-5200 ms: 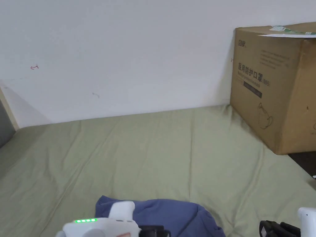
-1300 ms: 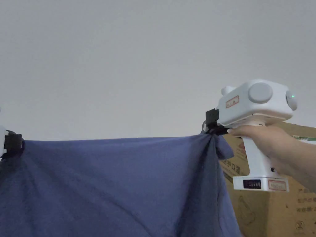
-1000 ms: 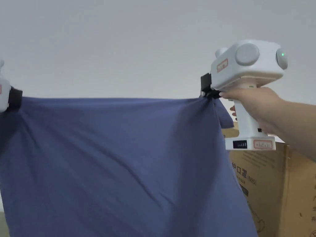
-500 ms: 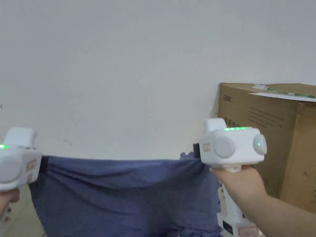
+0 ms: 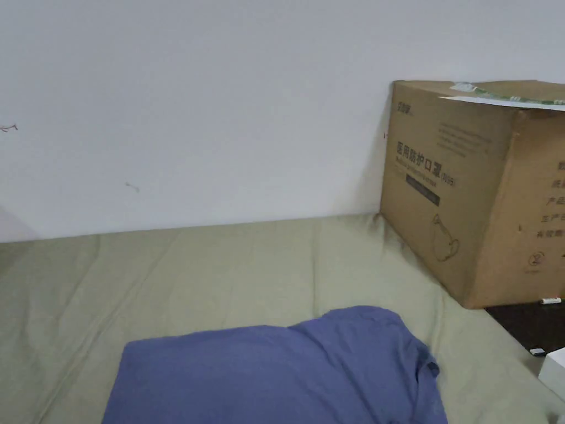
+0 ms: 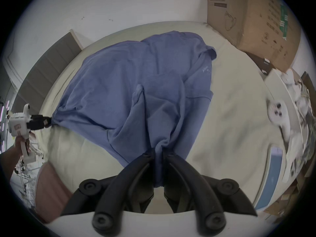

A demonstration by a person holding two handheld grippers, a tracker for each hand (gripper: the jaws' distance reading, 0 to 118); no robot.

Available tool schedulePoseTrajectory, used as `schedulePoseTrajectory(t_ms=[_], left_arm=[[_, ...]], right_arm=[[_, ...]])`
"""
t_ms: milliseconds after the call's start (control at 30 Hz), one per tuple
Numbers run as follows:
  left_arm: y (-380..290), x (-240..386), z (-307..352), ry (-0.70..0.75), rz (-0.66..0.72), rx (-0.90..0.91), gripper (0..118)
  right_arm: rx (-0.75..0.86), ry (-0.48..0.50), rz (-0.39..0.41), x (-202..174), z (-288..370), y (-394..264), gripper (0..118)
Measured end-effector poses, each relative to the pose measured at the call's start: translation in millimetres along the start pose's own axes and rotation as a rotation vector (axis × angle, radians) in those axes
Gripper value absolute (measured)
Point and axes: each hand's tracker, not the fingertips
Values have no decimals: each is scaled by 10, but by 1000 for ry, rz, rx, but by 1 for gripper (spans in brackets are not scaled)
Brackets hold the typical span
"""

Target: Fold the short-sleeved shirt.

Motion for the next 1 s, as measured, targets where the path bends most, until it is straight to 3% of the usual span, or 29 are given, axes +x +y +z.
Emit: schedulePoseTrajectory(t_ms=[200,333,367,467,500,533,567,600,633,700,767,833,867,900,933,967,1000], left_arm=[[-468,79,364,-16,-79,-87,1],[-629,153,404,-7,-130,-106,1],[-640,151,379,-4,-129,-113,4],[-649,195,371,24,-128,-100,33],[-647,200,406,47,-133,-86,33],[-650,197,448,47,-125,-76,64],[-631,192,501,36,-104,-66,106],[-607,207,597,10,-75,-31,118],[-548,240,762,-30,-52,46,113],[-423,331,971,-23,-39,113,111],[-286,505,1244,-10,-49,292,111],[-136,768,1523,-39,-17,434,112],[-118,878,1659,-30,-5,521,107],[-158,1005,1824,16,6,689,90],[-245,986,1872,58,20,849,55],[-266,1048,1941,80,35,927,2],[-256,1116,1984,103,56,949,0]], right_arm=[[-66,26,-2,8,343,-591,8],[-130,14,-49,31,335,-723,8],[-128,15,-49,35,302,-731,8],[-104,12,-56,29,235,-719,14],[-94,7,-61,23,273,-718,14],[-76,-6,-55,13,327,-716,35],[-59,-26,-44,6,380,-707,84],[-47,-26,-32,-9,464,-697,111],[41,-19,-35,-1,628,-676,118],[120,-23,-55,-39,858,-616,118],[213,-27,-78,-139,1117,-537,118],[402,-15,-97,-315,1385,-502,116],[540,-3,-113,-398,1516,-535,114],[667,17,-145,-479,1647,-568,105],[747,52,-162,-556,1746,-585,81],[808,44,-170,-636,1806,-612,22],[843,-27,-169,-735,1846,-608,0]])
